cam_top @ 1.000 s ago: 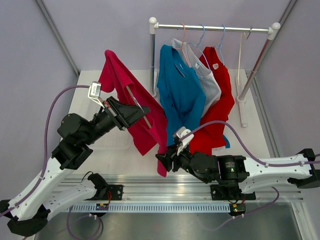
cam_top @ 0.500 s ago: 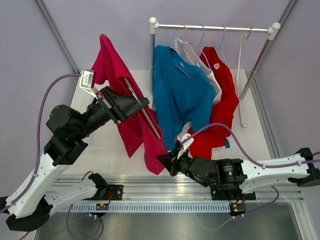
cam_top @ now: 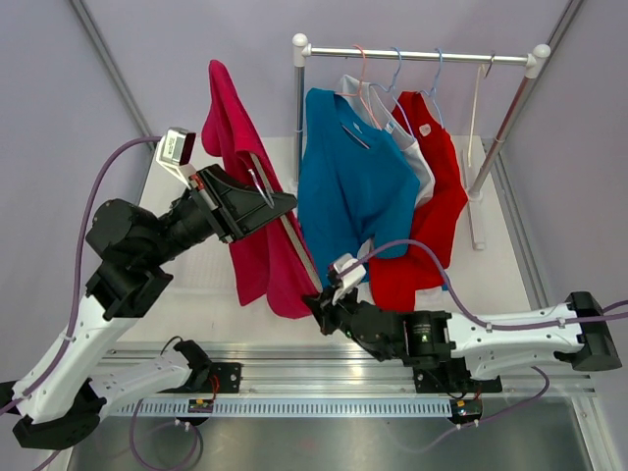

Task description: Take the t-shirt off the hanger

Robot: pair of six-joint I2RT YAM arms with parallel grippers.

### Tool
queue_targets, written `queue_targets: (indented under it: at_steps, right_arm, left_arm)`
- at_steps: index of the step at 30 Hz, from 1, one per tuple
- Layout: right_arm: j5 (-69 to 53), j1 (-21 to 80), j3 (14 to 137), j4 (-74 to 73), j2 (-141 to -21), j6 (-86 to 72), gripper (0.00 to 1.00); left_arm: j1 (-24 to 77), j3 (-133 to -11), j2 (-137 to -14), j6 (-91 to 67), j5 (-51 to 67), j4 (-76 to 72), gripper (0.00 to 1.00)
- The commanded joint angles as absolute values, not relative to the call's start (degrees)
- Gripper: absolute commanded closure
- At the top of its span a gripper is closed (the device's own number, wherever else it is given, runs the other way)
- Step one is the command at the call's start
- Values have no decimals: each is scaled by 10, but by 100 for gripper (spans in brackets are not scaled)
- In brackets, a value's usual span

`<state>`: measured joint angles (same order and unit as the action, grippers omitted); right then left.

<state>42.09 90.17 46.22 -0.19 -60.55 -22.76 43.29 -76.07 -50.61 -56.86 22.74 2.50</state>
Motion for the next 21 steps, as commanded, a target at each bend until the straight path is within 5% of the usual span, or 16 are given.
queue_targets:
  at_steps: [1,9,12,13,17,21]
  right_arm:
    - [391,849,468,41,-645,-184,100]
    - [362,801,534,52,-645,-121,97]
    - [326,802,556,-6,-621,-149,72]
    - [315,802,558,-31,-610,-159,53]
    - [288,820,569,-133,-534,-215,20]
    - [380,906,605,-257,-481,-234,10]
  left_arm:
    - [432,-813,-497,-599,267,-114,100]
    - [432,-775,-475,-610,287,-113,100]
    - [432,-755,-466,-581,273,-76,100]
    - [432,-753,-466,-571,269,-66,100]
    - [432,-755,-474,-530,245,-33,100]
    - [432,-745,-481,-494,216,-24,100]
